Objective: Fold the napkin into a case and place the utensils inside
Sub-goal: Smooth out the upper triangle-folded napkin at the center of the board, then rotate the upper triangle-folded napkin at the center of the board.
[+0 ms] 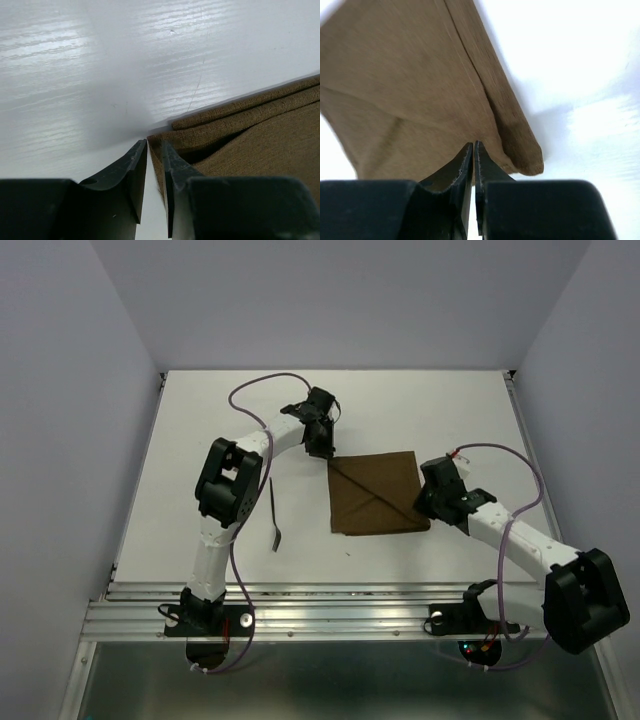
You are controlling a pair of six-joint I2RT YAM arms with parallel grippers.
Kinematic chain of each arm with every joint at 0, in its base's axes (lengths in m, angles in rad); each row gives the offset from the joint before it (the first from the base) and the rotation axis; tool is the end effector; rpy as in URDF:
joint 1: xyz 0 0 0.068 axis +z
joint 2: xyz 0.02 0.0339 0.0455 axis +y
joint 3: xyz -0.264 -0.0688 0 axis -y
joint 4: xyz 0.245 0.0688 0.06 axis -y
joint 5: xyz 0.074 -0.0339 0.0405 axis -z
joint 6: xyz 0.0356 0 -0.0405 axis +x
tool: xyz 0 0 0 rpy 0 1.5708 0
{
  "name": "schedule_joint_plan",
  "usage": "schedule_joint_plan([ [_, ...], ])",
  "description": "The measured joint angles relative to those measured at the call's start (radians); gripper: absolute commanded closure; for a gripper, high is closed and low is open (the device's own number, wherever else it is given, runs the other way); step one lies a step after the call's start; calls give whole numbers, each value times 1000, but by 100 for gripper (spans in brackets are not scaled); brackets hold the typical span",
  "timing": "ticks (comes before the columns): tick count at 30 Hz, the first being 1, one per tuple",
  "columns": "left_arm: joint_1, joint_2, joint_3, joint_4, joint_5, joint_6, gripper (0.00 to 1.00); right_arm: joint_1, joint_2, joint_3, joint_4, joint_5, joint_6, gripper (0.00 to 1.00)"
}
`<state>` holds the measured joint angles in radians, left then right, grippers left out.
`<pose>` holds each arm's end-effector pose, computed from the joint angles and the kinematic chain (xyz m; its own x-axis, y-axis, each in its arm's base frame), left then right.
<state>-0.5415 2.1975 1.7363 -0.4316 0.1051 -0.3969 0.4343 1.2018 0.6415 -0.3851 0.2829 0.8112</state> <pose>0.4176 -0.2555 0.1868 -0.8355 0.0539 -0.5469 0.2667 0.9099 -0.3178 0.2106 0.0867 0.1926 -0.6920 0.4466 -0.5672 0.3571 0.8946 0.2687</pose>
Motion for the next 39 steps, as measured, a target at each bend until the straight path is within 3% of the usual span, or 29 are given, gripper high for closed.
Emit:
schedule_joint_plan([
  [8, 7, -66, 14, -58, -77, 4, 69, -93, 6, 68, -14, 33, -64, 94],
  [23, 13, -166, 15, -76, -82, 7, 69, -97, -84, -2, -25, -139, -82, 97],
  [39, 13, -166, 15, -83, -45, 7, 69, -96, 95, -50, 30, -103, -53, 99],
])
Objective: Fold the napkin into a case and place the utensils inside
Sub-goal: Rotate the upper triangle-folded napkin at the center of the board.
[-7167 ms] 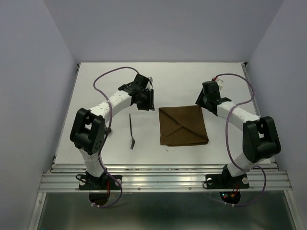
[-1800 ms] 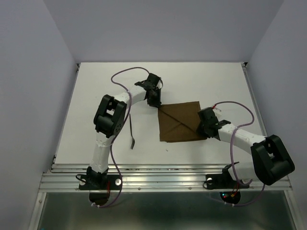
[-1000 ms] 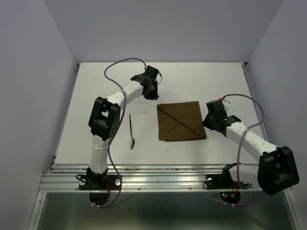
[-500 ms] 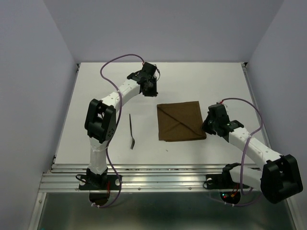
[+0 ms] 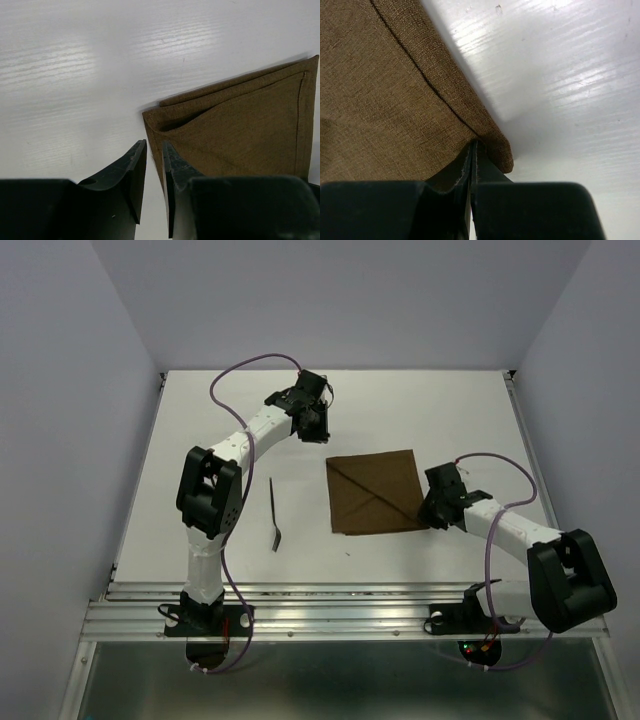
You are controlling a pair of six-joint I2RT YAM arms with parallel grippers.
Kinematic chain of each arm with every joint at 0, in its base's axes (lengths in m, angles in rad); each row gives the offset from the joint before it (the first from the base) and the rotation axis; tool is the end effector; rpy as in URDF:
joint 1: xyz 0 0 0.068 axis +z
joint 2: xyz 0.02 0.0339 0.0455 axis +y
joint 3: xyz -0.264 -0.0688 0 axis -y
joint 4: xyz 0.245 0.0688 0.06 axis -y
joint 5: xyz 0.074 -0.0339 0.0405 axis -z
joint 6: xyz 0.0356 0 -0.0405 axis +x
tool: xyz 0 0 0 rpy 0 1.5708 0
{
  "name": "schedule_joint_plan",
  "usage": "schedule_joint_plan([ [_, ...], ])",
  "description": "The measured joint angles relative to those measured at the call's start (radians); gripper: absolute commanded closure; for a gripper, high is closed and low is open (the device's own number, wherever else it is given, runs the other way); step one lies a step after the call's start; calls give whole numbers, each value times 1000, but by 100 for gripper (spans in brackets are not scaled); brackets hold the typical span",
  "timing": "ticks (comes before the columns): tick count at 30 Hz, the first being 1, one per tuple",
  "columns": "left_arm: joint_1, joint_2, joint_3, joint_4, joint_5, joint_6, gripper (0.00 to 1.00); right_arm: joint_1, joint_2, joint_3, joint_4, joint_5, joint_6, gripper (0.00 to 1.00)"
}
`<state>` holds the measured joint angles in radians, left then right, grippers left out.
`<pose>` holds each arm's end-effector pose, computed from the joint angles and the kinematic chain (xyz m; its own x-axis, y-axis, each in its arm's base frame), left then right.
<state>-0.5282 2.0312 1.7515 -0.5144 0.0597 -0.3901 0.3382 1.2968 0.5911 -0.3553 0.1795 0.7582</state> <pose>0.4015 -0.2367 0.2619 -0.7748 0.0126 -0.6321 0.2644 0.9146 -0.3059 0.2164 0.0694 0.1593 -0.7658 0.4478 -0.4615 0.3888 0.8941 0.2224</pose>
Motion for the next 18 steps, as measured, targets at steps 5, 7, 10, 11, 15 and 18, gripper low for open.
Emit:
schedule_joint_plan([
  [5, 0, 0, 0, 0, 0, 0, 69, 15, -8, -27, 65, -9, 19, 99],
  [7, 0, 0, 0, -1, 1, 0, 69, 33, -20, -43, 84, -18, 30, 99],
  [10, 0, 0, 0, -4, 3, 0, 69, 83, -38, -61, 98, -21, 56, 99],
  [11, 0, 0, 0, -6, 4, 0, 69, 104, -41, -64, 100, -22, 70, 99],
  [15, 0, 0, 2, -11, 3, 1, 68, 227, -43, -68, 99, -31, 130, 99],
  [18, 0, 0, 8, -17, 2, 2, 66, 338, -10, -45, 105, -33, 180, 99],
])
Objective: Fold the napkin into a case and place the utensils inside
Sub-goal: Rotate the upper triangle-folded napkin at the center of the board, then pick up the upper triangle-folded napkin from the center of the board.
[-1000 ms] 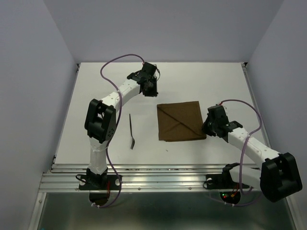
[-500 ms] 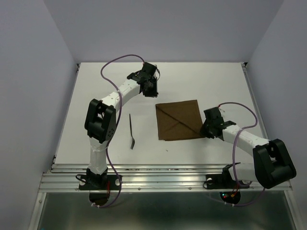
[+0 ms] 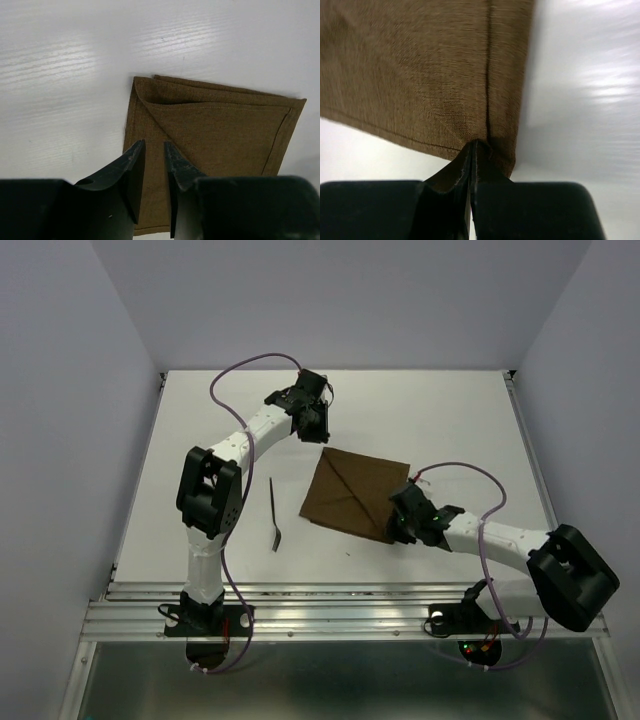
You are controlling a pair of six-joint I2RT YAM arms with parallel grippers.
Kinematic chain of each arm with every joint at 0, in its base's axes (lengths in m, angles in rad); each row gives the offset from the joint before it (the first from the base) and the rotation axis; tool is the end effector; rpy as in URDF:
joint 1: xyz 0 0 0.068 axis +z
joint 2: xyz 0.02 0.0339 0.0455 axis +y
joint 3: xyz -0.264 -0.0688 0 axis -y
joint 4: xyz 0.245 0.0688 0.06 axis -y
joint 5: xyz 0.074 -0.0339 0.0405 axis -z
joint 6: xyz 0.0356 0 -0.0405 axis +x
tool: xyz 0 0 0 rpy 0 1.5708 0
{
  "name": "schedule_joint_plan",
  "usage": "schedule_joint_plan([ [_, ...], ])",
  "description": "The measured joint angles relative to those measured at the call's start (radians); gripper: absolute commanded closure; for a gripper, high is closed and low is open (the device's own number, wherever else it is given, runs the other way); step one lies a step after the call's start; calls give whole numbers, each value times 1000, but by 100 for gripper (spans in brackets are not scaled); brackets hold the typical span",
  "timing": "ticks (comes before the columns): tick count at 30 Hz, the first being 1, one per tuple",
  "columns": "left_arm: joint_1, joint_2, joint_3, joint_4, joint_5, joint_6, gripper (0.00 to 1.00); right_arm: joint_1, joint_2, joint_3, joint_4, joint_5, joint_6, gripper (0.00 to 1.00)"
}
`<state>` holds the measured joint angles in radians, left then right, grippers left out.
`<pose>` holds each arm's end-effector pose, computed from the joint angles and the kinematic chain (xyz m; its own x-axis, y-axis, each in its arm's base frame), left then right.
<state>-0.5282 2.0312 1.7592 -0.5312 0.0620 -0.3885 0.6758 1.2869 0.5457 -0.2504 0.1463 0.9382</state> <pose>0.4009 -0.2365 0.2632 -0.7798 0.0173 -0.6258 0.2645 0.9151 -0.3043 0.1804 0.1380 0.1544 -0.8349 0.3532 -0.4220 0.1975 0.9081 0.3693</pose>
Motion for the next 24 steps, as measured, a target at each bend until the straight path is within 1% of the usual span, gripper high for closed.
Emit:
schedule_joint_plan([
  [4, 0, 0, 8, -3, -4, 6, 64, 100, 77, 66, -5, -16, 32, 97],
  [6, 0, 0, 8, -5, -7, 9, 61, 121, 103, 100, -13, -25, 29, 90],
  [7, 0, 0, 8, -5, -8, 12, 60, 124, 105, 122, -28, -23, 24, 83],
  [9, 0, 0, 8, -5, -10, 15, 58, 124, 95, 155, -43, -5, 13, 78],
  [10, -1, -3, 4, -3, -11, 18, 55, 121, 79, 179, -58, 14, -3, 72],
  [12, -3, -15, -11, -4, -19, 21, 53, 98, 40, 204, -68, 26, -24, 69],
  [14, -14, -43, -41, -5, -32, 26, 51, 38, -14, 211, -67, 36, -44, 61],
  [16, -37, -69, -74, -2, -60, 30, 50, -64, -63, 207, -72, 38, -65, 57],
  [19, -98, -105, -126, -3, -100, 34, 48, -222, -92, 176, -72, 27, -98, 51],
  [20, -138, -116, -145, -2, -115, 35, 46, -272, -95, 162, -72, 23, -106, 47],
  [21, -159, -118, -156, -1, -127, 36, 46, -325, -95, 142, -76, 17, -119, 45],
  [23, -237, -123, -193, -1, -152, 38, 46, -414, -95, 116, -91, -7, -144, 39],
  [24, -275, -123, -210, -2, -161, 38, 45, -458, -95, 107, -100, -26, -158, 39],
])
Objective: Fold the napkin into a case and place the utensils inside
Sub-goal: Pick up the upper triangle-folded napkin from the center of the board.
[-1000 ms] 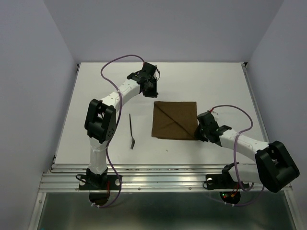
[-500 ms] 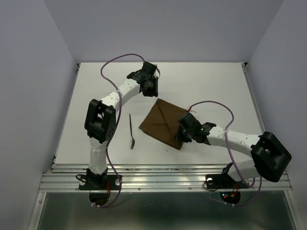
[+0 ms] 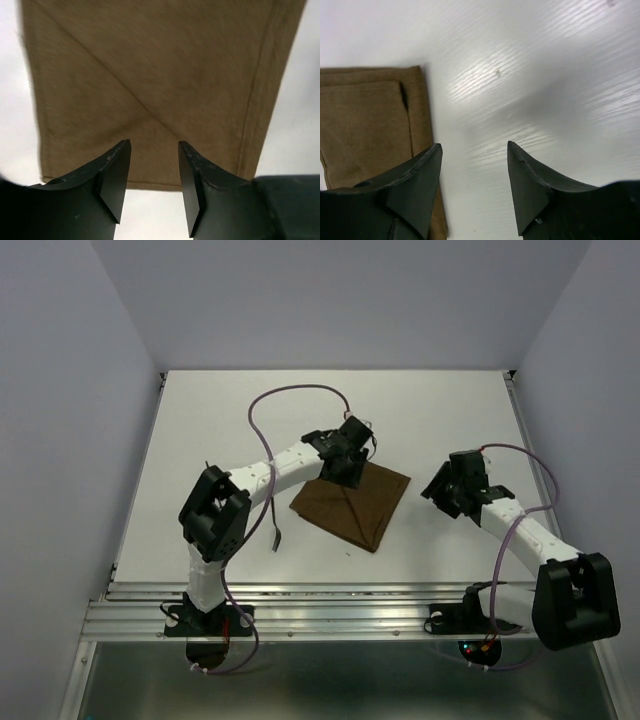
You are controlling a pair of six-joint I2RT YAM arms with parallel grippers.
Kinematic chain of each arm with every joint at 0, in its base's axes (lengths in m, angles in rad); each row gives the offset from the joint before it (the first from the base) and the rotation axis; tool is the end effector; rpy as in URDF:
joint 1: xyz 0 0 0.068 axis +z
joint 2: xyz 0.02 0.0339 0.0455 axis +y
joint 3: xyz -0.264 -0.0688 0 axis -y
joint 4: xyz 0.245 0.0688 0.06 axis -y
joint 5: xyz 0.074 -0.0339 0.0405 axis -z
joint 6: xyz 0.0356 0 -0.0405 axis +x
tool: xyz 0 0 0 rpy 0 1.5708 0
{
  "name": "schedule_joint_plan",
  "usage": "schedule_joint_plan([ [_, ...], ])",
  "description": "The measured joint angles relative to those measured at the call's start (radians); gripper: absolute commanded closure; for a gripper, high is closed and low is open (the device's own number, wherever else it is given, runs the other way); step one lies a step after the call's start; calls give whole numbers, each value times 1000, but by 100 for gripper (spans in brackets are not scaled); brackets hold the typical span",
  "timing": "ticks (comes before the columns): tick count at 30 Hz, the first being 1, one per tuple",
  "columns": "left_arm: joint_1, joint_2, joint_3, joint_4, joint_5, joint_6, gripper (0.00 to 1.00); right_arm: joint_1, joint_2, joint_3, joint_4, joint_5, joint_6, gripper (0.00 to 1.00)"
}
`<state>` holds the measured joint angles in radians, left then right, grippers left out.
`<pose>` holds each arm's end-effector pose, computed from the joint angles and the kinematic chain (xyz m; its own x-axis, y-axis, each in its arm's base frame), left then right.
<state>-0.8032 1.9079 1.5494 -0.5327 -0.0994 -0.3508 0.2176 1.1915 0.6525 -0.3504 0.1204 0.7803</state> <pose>0.2988 -0.3045 0.2478 -0.7384 0.2727 -0.6167 0.4461 0.8834 -0.1435 0.2276 0.0460 0.1996 -0.6378 0.5743 -0.5133 0.4337 0.8185 0.3768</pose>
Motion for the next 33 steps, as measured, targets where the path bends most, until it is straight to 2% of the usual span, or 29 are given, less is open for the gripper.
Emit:
schedule_joint_plan([
  [2, -60, 0, -34, -3, -13, -1, 27, -71, 0, -5, -10, -29, -25, 37],
  [8, -236, 0, -73, -19, -42, -13, 27, -213, 0, -5, -9, -101, -86, 34],
  [16, -354, 6, -72, -19, -74, -40, 27, -232, 8, -5, -9, -156, -127, 31],
  [24, -404, 87, -39, -32, -127, -43, 27, -232, 13, -5, -8, -172, -138, 28],
  [33, -413, 125, -21, -41, -146, -36, 34, -244, 18, -5, -7, -177, -142, 27],
])
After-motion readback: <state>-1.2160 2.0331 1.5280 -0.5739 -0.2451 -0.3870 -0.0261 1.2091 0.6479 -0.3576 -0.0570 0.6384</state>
